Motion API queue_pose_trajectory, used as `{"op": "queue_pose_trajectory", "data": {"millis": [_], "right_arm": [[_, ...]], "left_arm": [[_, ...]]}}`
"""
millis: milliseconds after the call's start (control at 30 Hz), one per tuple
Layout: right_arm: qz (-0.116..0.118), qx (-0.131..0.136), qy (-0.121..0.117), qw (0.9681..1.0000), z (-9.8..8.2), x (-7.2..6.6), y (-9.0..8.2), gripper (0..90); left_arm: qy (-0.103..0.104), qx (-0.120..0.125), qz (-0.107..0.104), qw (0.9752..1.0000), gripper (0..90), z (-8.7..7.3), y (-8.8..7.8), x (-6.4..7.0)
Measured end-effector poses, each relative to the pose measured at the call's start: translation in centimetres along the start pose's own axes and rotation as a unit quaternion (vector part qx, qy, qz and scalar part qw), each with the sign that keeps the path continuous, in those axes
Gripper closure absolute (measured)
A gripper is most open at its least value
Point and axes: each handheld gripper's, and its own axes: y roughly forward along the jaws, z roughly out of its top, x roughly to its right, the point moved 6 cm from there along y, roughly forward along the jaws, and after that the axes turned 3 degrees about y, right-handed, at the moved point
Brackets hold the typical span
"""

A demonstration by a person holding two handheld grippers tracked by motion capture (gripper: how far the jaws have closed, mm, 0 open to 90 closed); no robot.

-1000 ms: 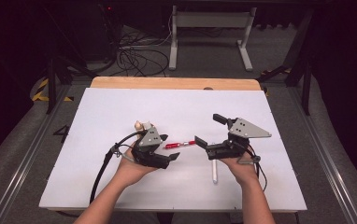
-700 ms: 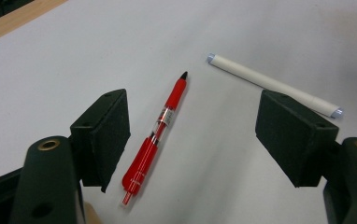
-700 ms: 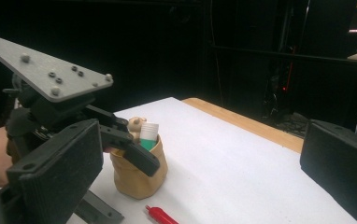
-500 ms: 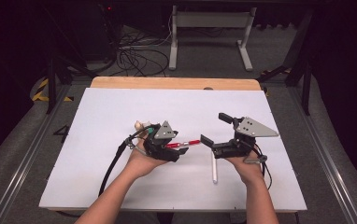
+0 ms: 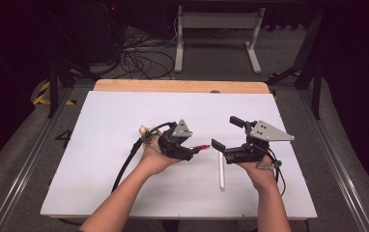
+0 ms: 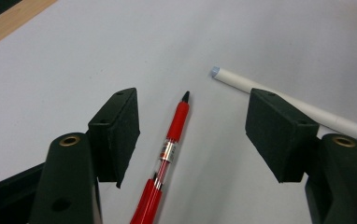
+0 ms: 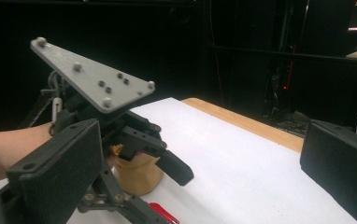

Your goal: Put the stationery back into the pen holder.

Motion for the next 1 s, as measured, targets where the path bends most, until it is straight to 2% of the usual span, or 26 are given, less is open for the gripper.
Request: {"op": "queue_pose_trajectory", "data": {"millis": [200, 333, 433, 700, 1000], "right_arm": [[0.002, 0.001, -0.001, 1.0, 0.1, 0.1, -0.2, 0.0], [0.002, 0.002, 0.002, 1.0, 0.1, 0.2, -0.3, 0.0], [0.002, 0.0, 0.002, 1.0, 0.1, 0.2, -0.3, 0.0], [0.004, 0.004, 0.002, 1.0, 0.2, 0.2, -0.5, 0.0], [0.007, 0.005, 0.001, 1.0, 0.3, 0.3, -0.6, 0.0]], "left_arm": [[-0.004, -0.007, -0.008, 0.9999, 41.0, 0.3, 1.4, -0.2], [0.007, -0.023, -0.004, 0.9997, 41.9, 0.5, 1.9, 0.1], [0.001, -0.024, -0.004, 0.9997, 42.5, 0.6, 2.3, 0.0], [-0.009, -0.044, -0.011, 0.9989, 44.8, 0.9, 3.9, -0.2], [-0.024, -0.07, -0.02, 0.997, 47.1, 0.5, 5.5, -0.5]]}}
